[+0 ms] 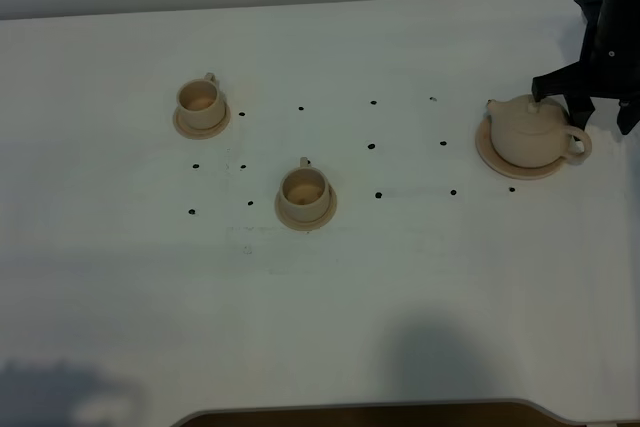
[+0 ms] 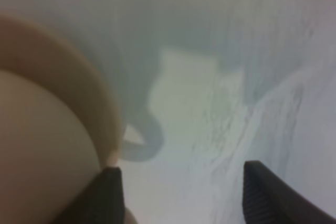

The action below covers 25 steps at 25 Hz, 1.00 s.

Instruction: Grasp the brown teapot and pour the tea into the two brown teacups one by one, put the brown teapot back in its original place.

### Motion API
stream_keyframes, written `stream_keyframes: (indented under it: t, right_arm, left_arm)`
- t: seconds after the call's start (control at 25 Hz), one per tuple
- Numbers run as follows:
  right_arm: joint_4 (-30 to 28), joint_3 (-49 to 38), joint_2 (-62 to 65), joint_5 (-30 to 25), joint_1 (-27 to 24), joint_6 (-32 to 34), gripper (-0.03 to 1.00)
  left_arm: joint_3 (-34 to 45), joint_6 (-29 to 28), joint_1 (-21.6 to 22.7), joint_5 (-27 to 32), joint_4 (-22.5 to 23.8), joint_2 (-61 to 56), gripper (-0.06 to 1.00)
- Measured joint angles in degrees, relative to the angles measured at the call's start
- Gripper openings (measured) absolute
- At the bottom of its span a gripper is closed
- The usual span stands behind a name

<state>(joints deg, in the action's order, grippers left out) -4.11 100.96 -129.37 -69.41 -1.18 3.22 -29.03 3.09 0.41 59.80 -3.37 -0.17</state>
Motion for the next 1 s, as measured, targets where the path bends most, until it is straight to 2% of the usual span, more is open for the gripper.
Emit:
stream_keyframes:
  t: [0.6, 1.0]
  right_arm:
    - [7.32, -0.72, 0.12, -0.47, 0.46, -0.24, 0.51]
    - [2.64, -0.82, 0.12, -0.42, 0.58, -0.17, 0.51]
  left_arm:
    - [0.0, 0.0, 0.0, 0.0, 0.0, 0.0, 0.49]
    - [0.0, 0.0, 0.0, 0.0, 0.0, 0.0, 0.49]
